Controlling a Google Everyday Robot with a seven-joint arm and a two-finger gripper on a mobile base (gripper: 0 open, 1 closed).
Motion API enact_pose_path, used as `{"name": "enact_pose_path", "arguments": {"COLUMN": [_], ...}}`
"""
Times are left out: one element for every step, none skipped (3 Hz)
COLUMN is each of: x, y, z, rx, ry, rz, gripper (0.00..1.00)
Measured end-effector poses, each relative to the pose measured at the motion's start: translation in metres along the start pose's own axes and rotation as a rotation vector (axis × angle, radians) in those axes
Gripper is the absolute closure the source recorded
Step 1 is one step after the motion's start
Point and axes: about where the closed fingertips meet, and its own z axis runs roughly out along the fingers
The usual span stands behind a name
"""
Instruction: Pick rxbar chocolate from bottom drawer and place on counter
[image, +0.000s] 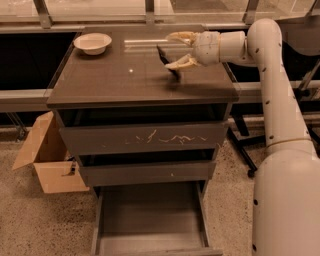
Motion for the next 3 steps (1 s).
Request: {"name": "enact_pose_path", "arguments": {"x": [0.0000, 0.0000, 0.0013], "y": [0.0000, 0.0000, -0.0040], "z": [0.0001, 0.0001, -0.0055], "rx": [0.000, 0.000, 0.031], "ry": [0.000, 0.000, -0.007], "rz": [0.000, 0.000, 0.004], "gripper": [0.00, 0.00, 0.00]}}
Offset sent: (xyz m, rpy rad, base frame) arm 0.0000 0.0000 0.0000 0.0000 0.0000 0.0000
